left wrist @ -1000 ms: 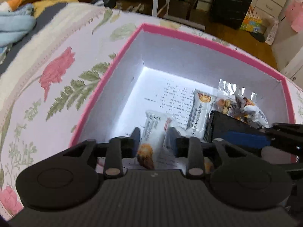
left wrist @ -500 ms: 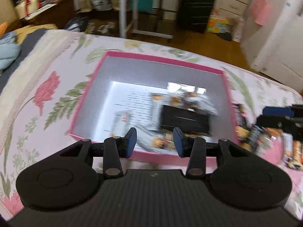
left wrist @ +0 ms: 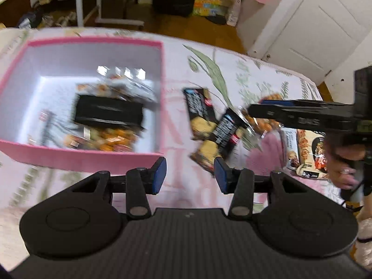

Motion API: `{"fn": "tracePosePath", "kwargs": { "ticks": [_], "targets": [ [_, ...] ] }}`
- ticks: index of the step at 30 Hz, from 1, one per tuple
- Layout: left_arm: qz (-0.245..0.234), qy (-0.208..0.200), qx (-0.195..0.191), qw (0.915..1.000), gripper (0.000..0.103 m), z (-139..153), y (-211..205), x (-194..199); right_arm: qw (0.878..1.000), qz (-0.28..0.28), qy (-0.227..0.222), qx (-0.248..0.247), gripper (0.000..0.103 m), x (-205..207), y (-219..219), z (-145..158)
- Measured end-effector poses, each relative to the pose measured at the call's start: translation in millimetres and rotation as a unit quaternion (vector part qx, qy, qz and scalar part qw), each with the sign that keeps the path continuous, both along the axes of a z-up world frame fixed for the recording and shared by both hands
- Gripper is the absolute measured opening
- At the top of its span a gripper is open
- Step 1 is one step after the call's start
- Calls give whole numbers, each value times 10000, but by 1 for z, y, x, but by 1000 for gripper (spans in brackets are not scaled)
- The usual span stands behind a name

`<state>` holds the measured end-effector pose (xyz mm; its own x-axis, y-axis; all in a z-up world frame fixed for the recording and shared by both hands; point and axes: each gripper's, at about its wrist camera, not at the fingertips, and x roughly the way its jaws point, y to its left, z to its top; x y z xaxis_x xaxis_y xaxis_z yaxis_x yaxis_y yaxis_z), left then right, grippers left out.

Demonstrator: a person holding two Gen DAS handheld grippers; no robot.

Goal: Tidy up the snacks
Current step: 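Grasp the black soda cracker pack with the right tool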

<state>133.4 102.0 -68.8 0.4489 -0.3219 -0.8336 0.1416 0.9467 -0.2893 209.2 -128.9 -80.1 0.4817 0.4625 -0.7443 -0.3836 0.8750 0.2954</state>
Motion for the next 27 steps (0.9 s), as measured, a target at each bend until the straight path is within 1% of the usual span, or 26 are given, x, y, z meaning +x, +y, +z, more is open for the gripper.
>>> {"fn": "tracePosePath", "kwargs": {
  "ticks": [3, 6, 8, 10, 12, 14, 15, 17, 19, 23, 27],
  "targets": [
    [138, 117, -70, 9998, 43, -28, -19, 7, 10000, -17, -32, -39, 48, 6, -6, -23],
    [314, 287, -68, 9991, 42, -55, -31, 14, 9997, 20, -130, -227, 48, 13, -8, -39],
    [461, 358, 40, 9983, 42, -71, -39, 19, 9992, 117, -182, -333, 48, 16, -7, -47],
    [567, 387, 112, 9976, 42, -83, -46, 22, 9987, 210, -130, -443, 49, 21, -5, -56],
    [615, 413, 21, 9972, 42, -93, -51, 23, 9980, 293, -29, -559, 49, 23, -4, -64],
    [633, 408, -128, 9971, 40, -101, -52, 23, 9978, 337, 32, -574, 50, 22, -4, -68],
    [618, 415, -252, 9969, 40, -104, -52, 22, 9982, 342, 88, -483, 51, 21, -6, -68],
    [656, 461, -446, 9958, 33, -111, -49, 23, 9986, 328, 250, -327, 51, 19, -10, -69],
    [661, 423, -591, 9952, 28, -114, -47, 23, 9985, 337, 358, -258, 51, 15, -13, -70],
    [647, 391, -579, 9955, 26, -113, -47, 21, 9977, 405, 506, -202, 53, 6, -16, -73],
    [574, 404, -543, 9961, 26, -109, -47, 18, 9971, 435, 576, -238, 49, -4, -16, -70]
  ]
}}
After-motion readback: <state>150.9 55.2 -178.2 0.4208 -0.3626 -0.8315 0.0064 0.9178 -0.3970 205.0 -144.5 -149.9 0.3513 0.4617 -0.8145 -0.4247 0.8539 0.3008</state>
